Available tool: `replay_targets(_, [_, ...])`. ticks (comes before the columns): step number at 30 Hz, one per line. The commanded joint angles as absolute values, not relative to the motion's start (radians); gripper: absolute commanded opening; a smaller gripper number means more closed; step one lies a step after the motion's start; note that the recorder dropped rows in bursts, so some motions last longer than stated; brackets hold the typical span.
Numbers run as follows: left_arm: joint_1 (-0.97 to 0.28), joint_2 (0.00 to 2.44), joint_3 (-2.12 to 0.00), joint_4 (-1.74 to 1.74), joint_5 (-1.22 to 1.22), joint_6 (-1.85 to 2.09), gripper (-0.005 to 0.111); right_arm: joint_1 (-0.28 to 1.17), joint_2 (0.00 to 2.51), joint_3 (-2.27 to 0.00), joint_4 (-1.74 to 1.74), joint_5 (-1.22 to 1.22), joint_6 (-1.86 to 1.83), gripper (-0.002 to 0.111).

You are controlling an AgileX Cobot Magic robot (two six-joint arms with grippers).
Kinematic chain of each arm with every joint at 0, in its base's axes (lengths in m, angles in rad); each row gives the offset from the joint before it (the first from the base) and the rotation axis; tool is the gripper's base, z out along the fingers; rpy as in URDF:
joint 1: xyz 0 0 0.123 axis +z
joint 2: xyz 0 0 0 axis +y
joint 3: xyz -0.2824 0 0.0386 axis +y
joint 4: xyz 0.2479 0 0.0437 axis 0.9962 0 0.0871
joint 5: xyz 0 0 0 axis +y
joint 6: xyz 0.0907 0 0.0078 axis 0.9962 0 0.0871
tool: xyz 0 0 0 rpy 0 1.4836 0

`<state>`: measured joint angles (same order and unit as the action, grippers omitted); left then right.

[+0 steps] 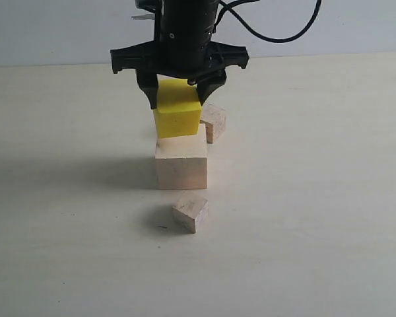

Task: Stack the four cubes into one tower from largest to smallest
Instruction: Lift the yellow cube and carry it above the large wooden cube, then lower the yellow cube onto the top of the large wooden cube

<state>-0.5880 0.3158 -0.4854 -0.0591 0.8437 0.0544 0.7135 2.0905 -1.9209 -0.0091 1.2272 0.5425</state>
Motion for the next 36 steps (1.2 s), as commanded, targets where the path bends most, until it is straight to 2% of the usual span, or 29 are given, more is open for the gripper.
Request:
replay_targets(1, [-0.594,0.312,-0.478,-0.064,0.832,0.048,0.000,0.713,2.087,-1.910,0.011,1.221,0.551,0.000])
replay_targets(15, [-0.594,0.312,-0.478,-0.064,0.832,0.048,0.000,0.631,1.971,-1.837,0.018,1.221,0.550,0.000])
replay_targets(36, [-0.594,0.312,-0.478,-0.064,0.832,0.048,0.000,0.629,2.023,-1.811,0.101,1.221,0.579,0.000])
